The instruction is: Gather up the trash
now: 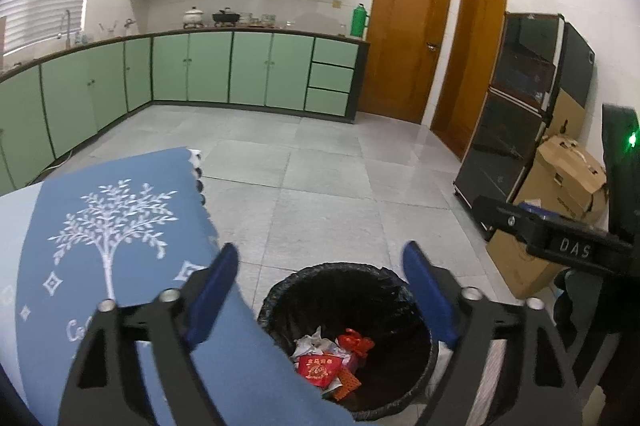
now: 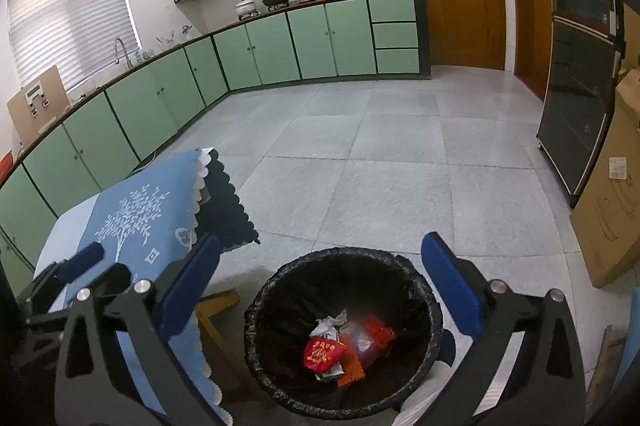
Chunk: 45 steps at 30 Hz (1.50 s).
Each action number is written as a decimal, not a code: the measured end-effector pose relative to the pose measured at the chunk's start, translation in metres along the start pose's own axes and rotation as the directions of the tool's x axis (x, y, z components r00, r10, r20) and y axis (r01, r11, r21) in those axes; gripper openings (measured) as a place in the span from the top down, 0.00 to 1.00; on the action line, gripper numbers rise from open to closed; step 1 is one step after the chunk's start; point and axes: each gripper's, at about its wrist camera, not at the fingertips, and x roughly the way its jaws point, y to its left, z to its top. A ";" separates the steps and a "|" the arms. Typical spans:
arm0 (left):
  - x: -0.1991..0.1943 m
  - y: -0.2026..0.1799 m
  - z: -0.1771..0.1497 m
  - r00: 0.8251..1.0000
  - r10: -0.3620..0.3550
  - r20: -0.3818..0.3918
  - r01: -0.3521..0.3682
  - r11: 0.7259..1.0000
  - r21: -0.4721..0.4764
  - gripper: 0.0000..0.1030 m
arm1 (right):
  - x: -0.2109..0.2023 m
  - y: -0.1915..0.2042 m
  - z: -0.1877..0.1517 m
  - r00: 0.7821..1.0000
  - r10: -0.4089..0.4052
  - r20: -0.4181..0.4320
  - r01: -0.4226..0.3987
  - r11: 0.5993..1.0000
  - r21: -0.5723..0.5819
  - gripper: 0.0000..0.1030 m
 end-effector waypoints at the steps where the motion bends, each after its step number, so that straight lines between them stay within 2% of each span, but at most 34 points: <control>1: -0.004 0.002 0.001 1.000 0.006 0.003 -0.006 1.000 -0.002 0.12 | -0.002 0.002 -0.001 1.000 0.003 -0.005 -0.003 1.000 -0.004 0.05; 5: -0.021 0.008 0.000 0.999 0.049 0.001 -0.049 0.999 -0.002 0.06 | -0.011 0.010 -0.003 1.000 0.014 -0.010 -0.014 1.000 -0.027 0.05; 15: -0.054 0.013 -0.011 0.993 0.117 -0.029 -0.118 0.993 -0.029 0.06 | -0.046 0.031 -0.014 0.999 0.044 -0.008 -0.044 0.996 -0.074 0.05; 26: -0.082 0.007 -0.015 0.989 0.148 -0.013 -0.149 0.988 -0.035 0.06 | -0.079 0.047 -0.028 0.998 0.069 0.014 -0.066 0.988 -0.139 0.05; 45: -0.107 0.002 -0.019 0.984 0.174 0.028 -0.173 0.984 -0.027 0.06 | -0.098 0.054 -0.039 0.994 0.104 0.023 -0.098 0.980 -0.171 0.05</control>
